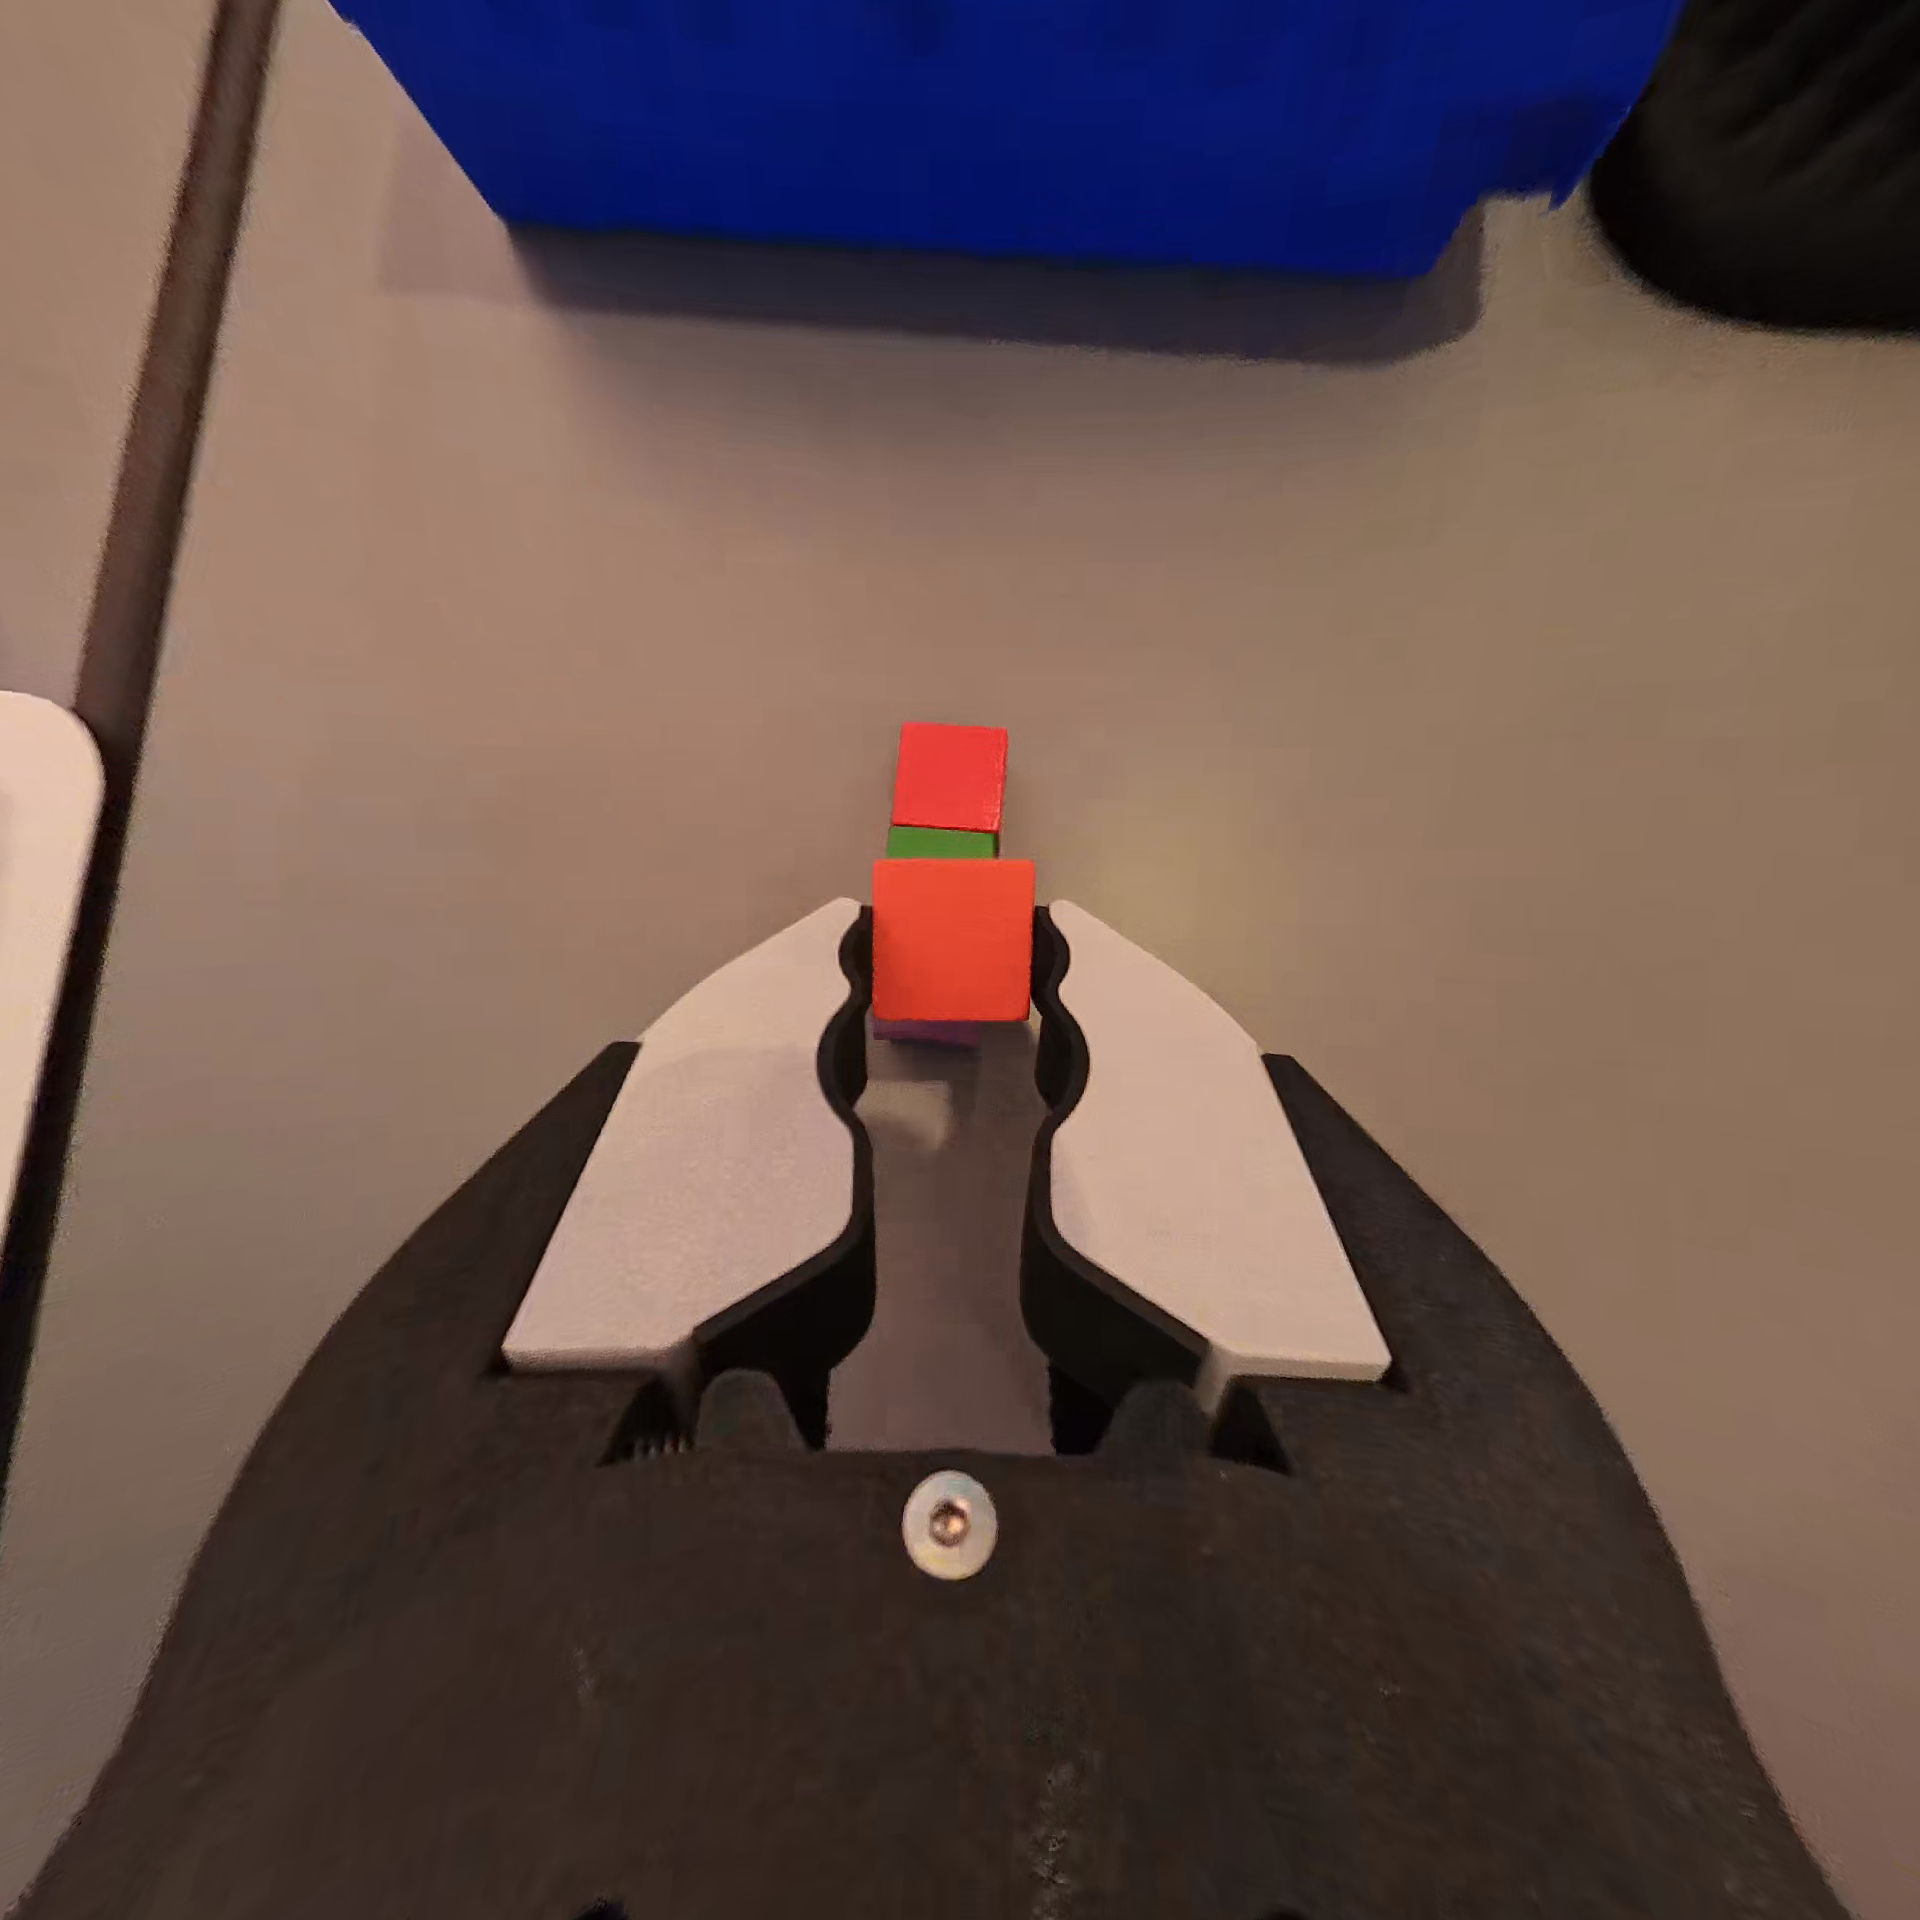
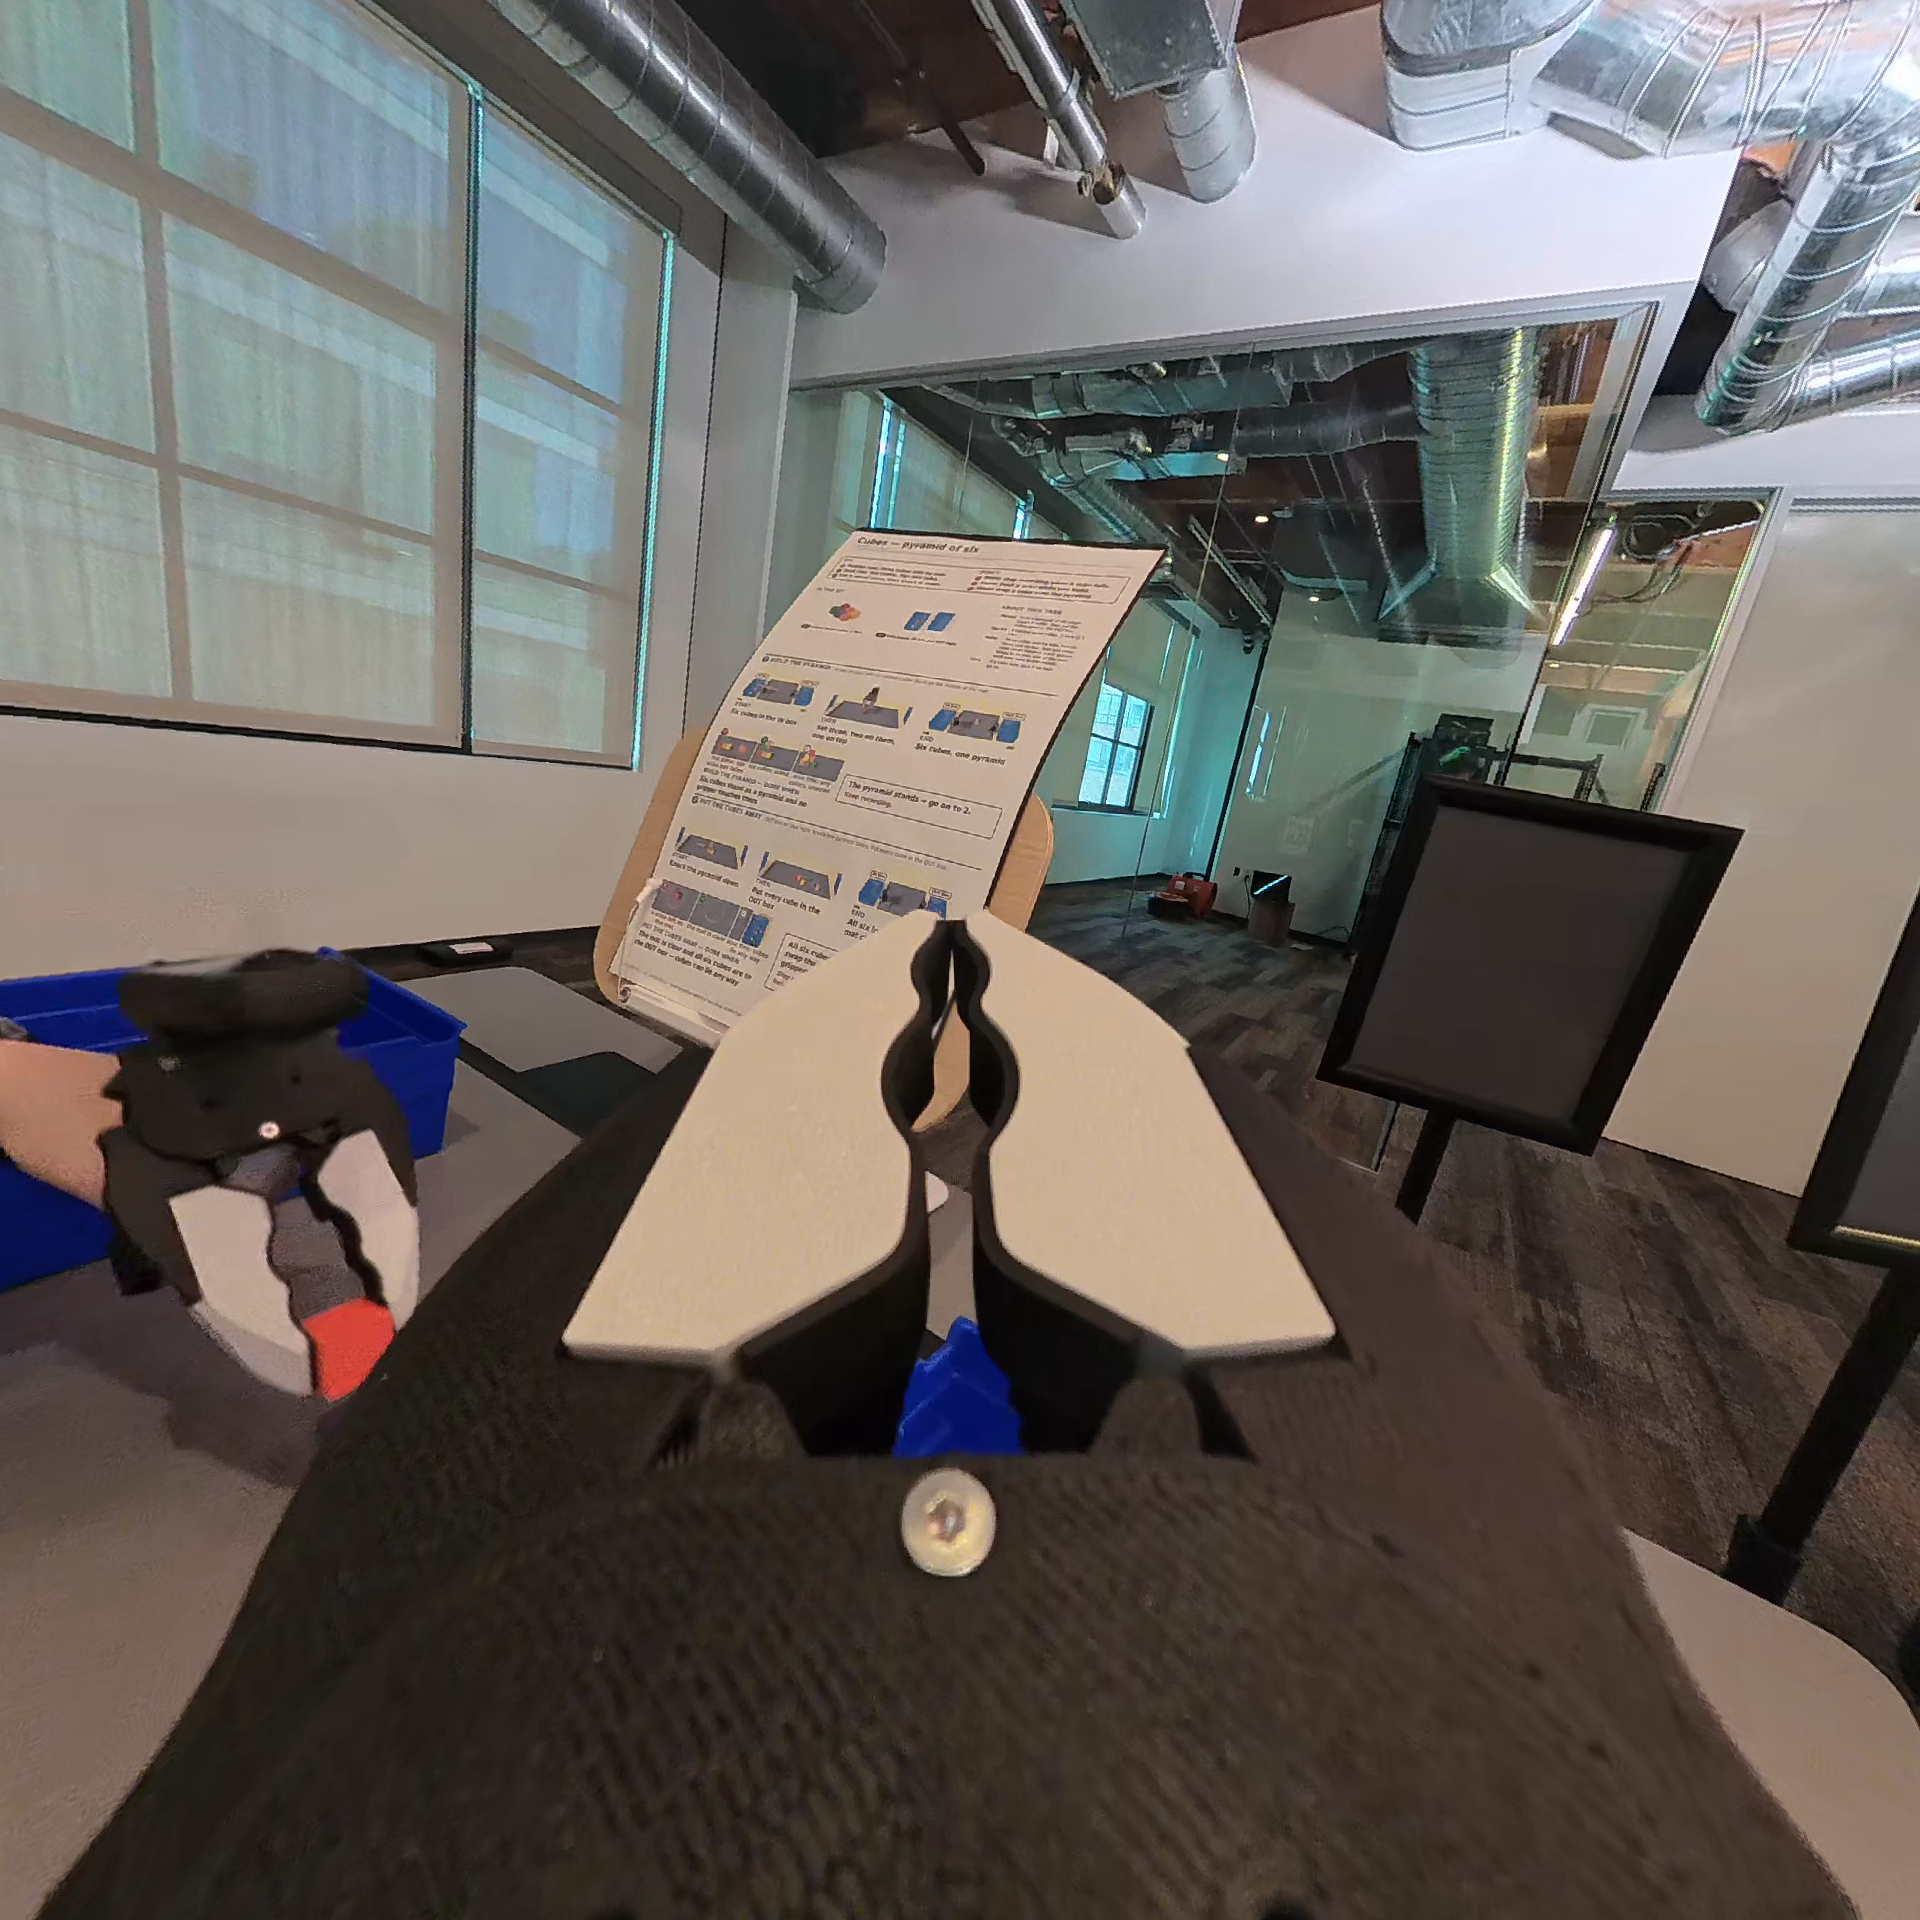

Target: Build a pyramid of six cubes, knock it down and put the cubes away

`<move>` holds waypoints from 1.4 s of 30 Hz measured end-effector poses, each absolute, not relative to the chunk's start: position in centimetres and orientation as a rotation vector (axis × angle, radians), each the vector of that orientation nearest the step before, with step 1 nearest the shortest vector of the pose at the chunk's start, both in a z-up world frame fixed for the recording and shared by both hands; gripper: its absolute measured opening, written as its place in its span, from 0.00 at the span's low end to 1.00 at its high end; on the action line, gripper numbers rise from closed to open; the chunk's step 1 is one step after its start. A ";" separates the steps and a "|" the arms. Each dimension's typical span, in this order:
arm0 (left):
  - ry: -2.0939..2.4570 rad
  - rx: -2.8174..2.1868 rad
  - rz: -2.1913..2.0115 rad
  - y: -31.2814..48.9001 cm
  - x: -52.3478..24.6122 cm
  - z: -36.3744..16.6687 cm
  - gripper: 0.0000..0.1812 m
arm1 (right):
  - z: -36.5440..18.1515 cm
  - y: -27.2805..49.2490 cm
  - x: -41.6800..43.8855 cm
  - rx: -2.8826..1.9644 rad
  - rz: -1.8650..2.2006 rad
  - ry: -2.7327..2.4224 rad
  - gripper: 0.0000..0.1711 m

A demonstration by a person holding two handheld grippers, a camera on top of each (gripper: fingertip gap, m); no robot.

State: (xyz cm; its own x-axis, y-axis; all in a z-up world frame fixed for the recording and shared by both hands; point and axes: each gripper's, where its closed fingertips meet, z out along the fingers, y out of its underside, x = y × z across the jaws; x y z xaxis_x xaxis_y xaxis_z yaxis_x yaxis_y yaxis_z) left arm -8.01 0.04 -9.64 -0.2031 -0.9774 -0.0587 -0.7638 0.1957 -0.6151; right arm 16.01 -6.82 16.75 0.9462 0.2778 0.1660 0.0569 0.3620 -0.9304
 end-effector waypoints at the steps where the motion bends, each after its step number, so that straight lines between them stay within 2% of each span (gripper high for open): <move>1: 2.053 -1.627 -0.636 0.2 -7.8 -10.4 0.16 | 16.8 -6.8 16.0 -1.197 0.144 -0.320 0.00; 31: 2.172 -1.658 -0.591 0.9 -7.2 -13.0 0.16 | 17.5 -7.5 17.1 -1.152 0.176 -0.295 0.00; 33: 2.175 -1.671 -0.566 1.2 -7.4 -13.2 0.26 | 17.5 -7.5 17.2 -1.152 0.179 -0.293 0.00; 34: 2.183 -1.673 -0.596 0.9 -7.5 -13.1 0.27 | 17.5 -7.5 17.2 -1.151 0.180 -0.293 0.00; 38: 2.110 -1.664 -0.686 0.8 -7.0 -10.8 0.31 | 17.3 -7.4 17.3 -1.158 0.179 -0.290 0.00; 42: 1.930 -1.623 -0.757 1.6 -7.5 -4.1 0.31 | 17.1 -7.2 17.5 -1.167 0.178 -0.287 0.00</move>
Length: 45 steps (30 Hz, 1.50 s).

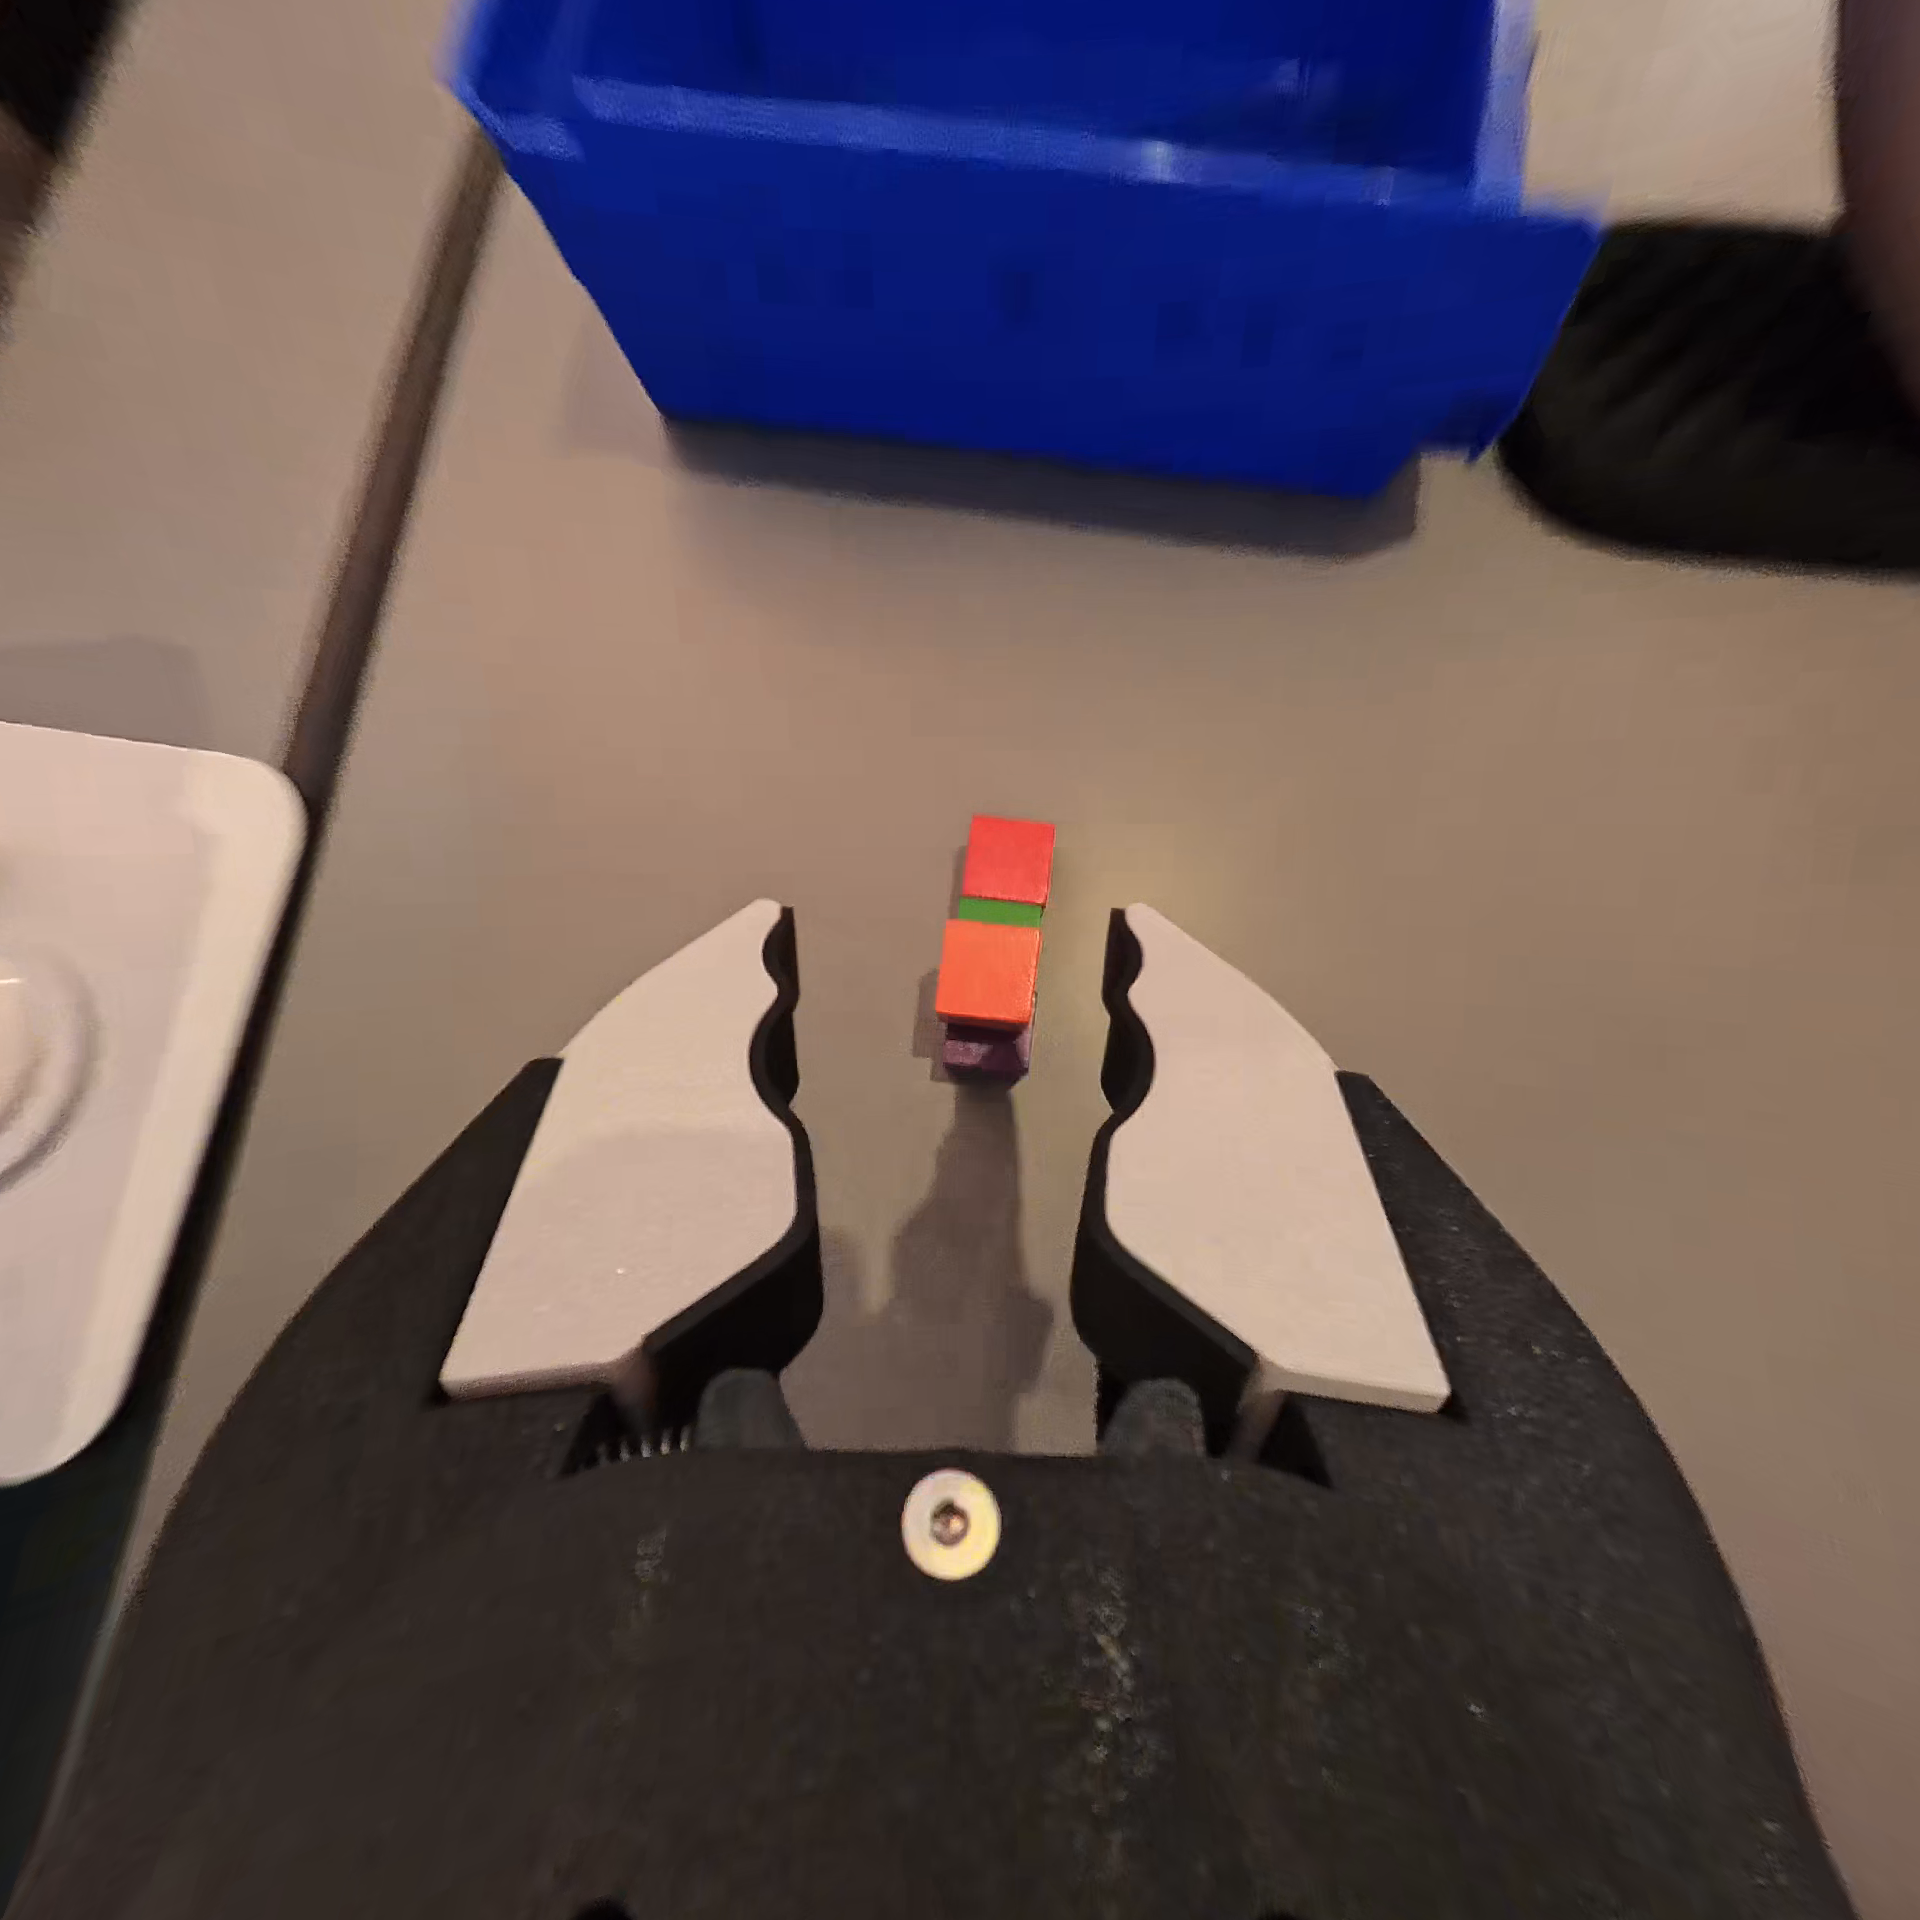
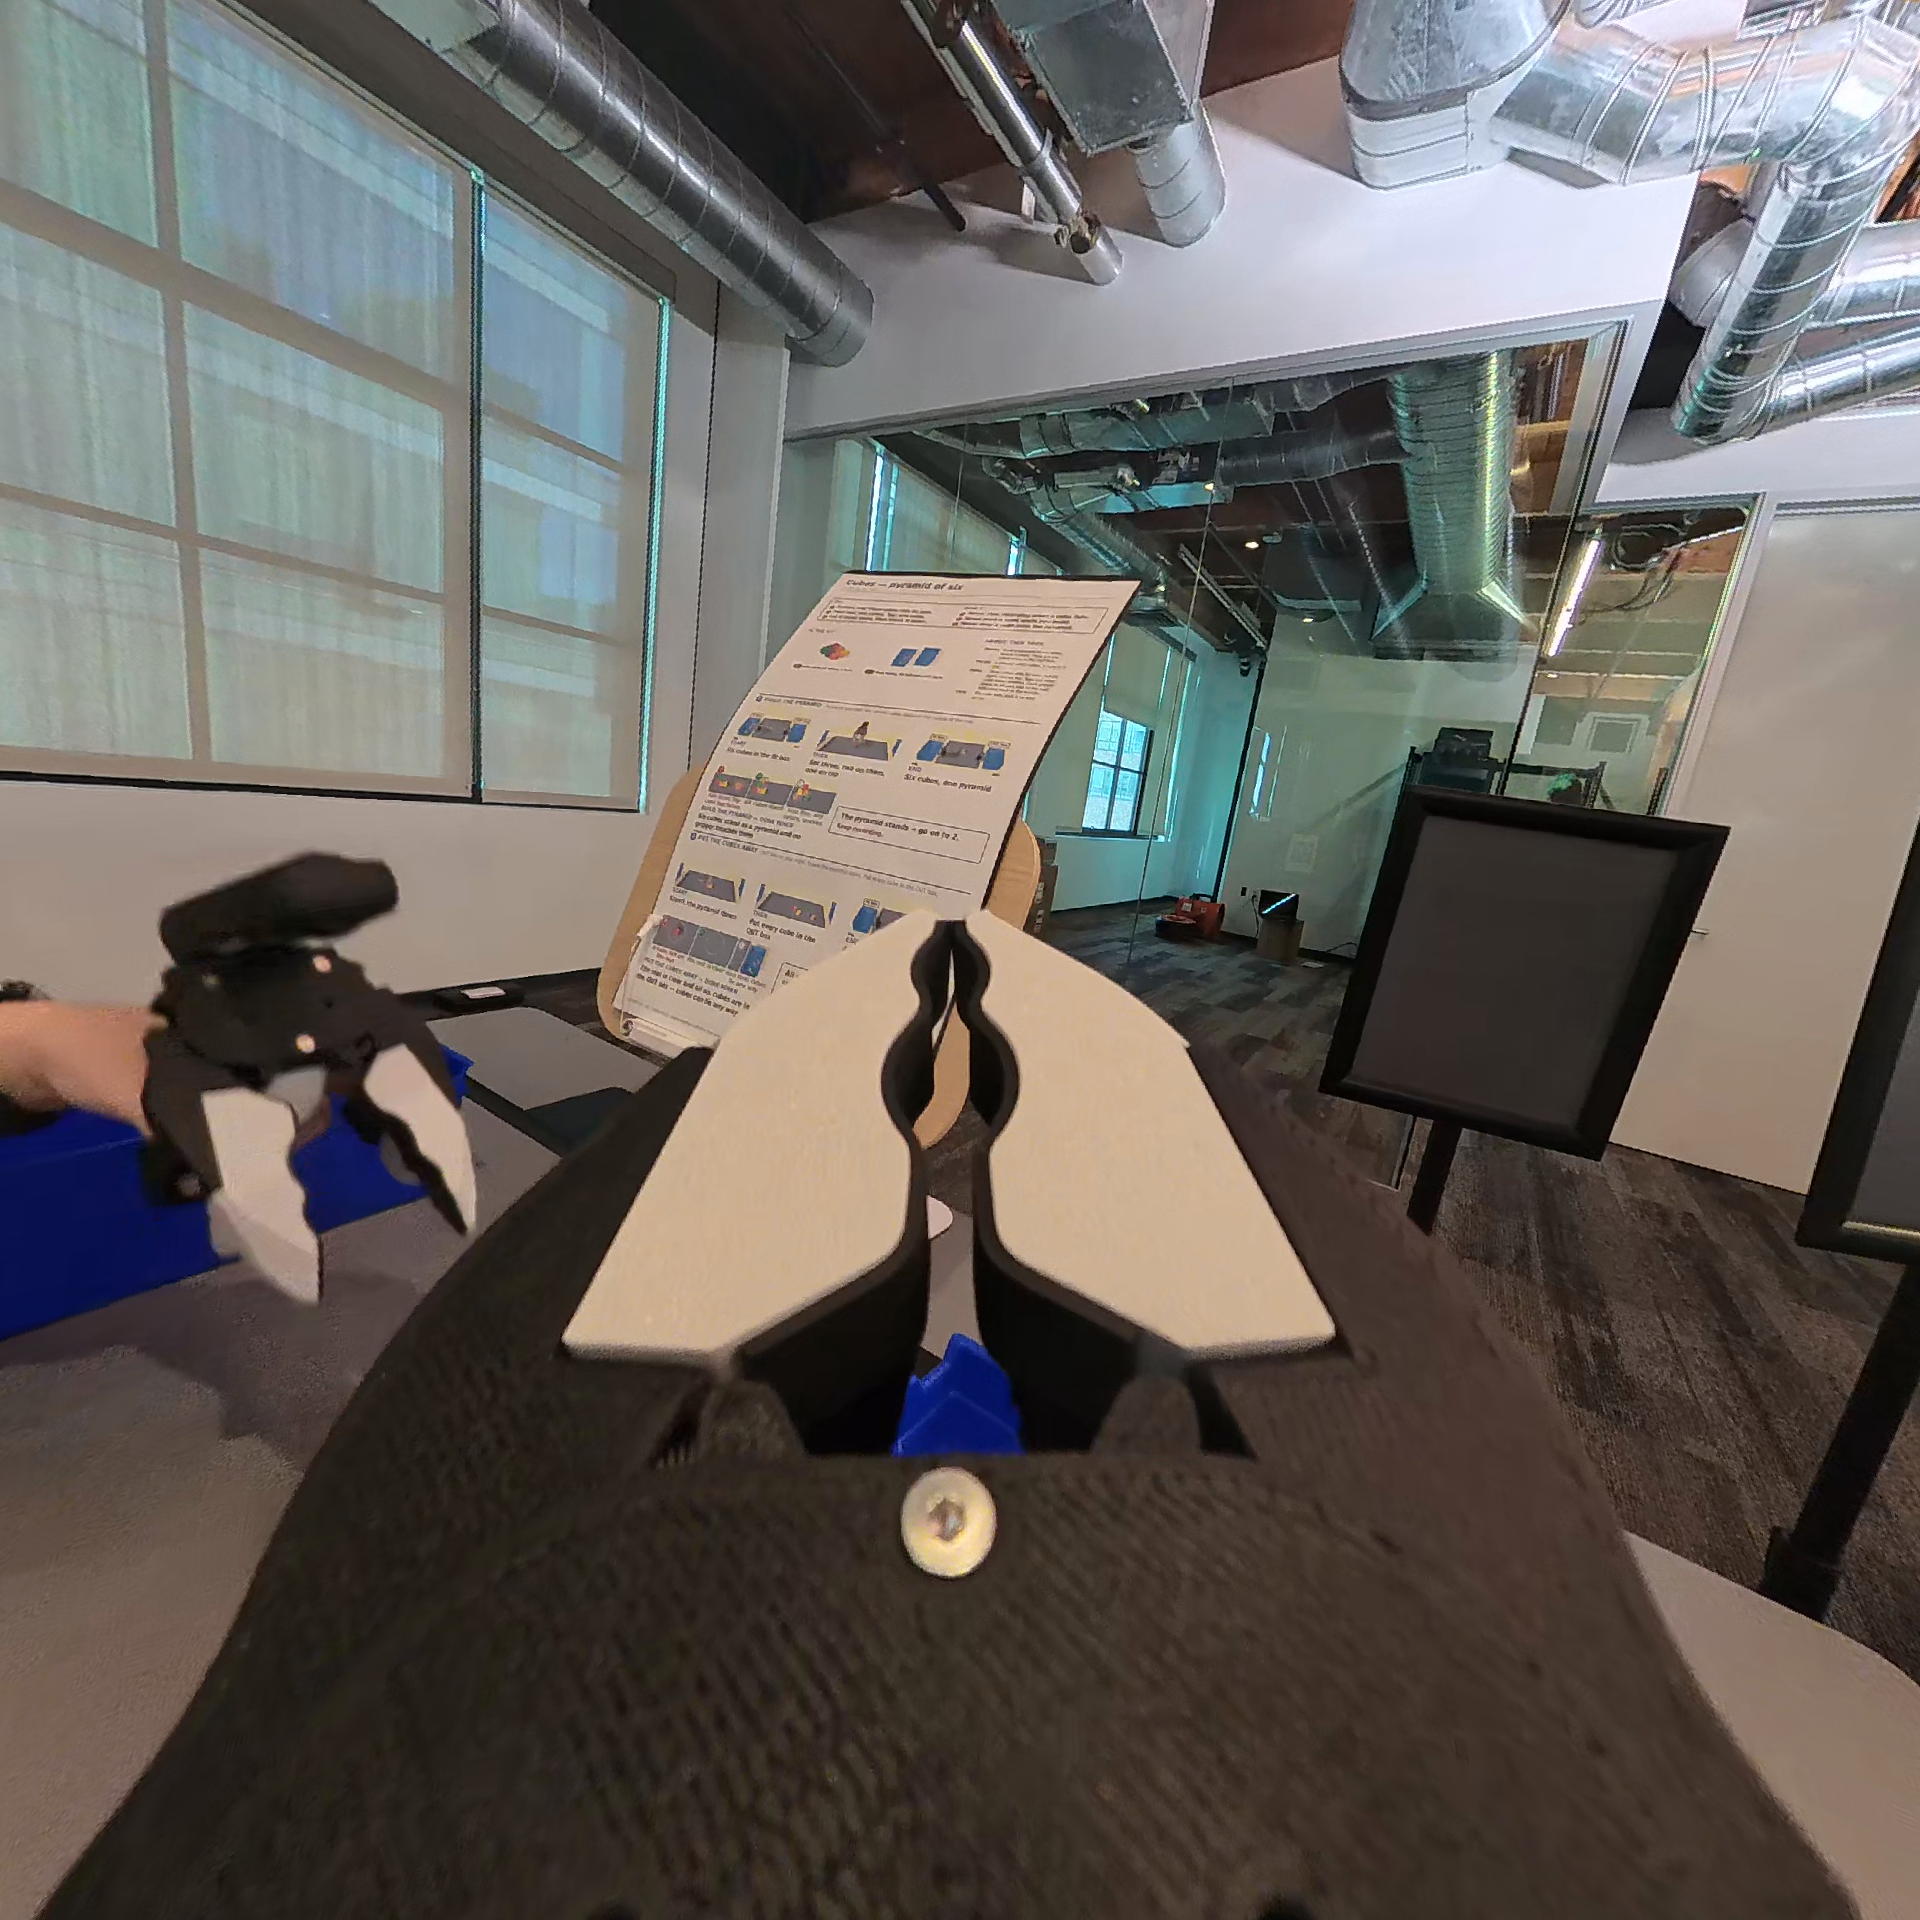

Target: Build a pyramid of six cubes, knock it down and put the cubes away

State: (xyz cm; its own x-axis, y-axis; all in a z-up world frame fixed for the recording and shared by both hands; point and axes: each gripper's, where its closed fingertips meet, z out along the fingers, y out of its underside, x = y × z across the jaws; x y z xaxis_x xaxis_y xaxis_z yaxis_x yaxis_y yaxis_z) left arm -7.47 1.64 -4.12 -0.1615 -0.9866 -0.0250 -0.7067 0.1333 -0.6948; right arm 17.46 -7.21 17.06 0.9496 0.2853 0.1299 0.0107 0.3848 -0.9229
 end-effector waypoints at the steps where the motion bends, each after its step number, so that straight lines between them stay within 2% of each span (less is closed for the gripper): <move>1: 1.876 -1.611 -0.758 2.0 -8.2 -2.0 0.31 | 17.0 -7.2 17.5 -1.166 0.179 -0.285 0.00; 5: 1.516 -1.612 -0.640 6.8 -14.7 5.7 0.28 | 17.2 -7.5 17.7 -1.154 0.184 -0.277 0.00; 8: 1.185 -1.742 -0.414 12.9 -23.4 7.2 0.27 | 17.5 -7.7 17.7 -1.140 0.186 -0.272 0.00; 12: 1.072 -1.960 -0.407 15.4 -31.0 1.9 0.27 | 17.8 -7.8 17.4 -1.133 0.182 -0.280 0.00; 16: 1.220 -2.042 -0.265 16.4 -34.6 -5.5 0.28 | 17.6 -7.5 16.8 -1.153 0.166 -0.299 0.00; 19: 1.340 -2.085 -0.218 16.4 -35.5 -9.0 0.28 | 17.2 -7.0 16.4 -1.177 0.153 -0.309 0.00; 22: 1.438 -2.089 -0.110 17.2 -36.5 -10.7 0.28 | 16.7 -6.6 16.2 -1.199 0.146 -0.314 0.00; 29: 1.554 -2.208 -0.140 17.2 -36.5 -13.4 0.29 | 16.1 -6.1 15.9 -1.232 0.124 -0.331 0.00; 31: 1.584 -2.220 -0.127 17.2 -36.5 -13.8 0.25 | 16.0 -6.0 16.0 -1.236 0.120 -0.328 0.00; 33: 1.601 -2.240 -0.118 17.1 -36.7 -14.1 0.16 | 15.9 -5.8 16.1 -1.240 0.126 -0.326 0.00; 36: 1.593 -2.299 -0.146 16.9 -36.8 -14.0 0.16 | 15.8 -5.7 16.3 -1.243 0.128 -0.320 0.00; 39: 1.526 -2.224 -0.223 17.1 -35.3 -10.0 0.16 | 15.9 -5.8 16.5 -1.234 0.134 -0.314 0.00; 42: 1.429 -1.994 -0.347 16.2 -31.0 -0.6 0.16 | 16.1 -5.8 16.4 -1.225 0.142 -0.314 0.00; 45: 1.516 -1.775 -0.502 11.0 -23.6 6.7 0.15 | 16.1 -5.5 16.1 -1.228 0.144 -0.323 0.00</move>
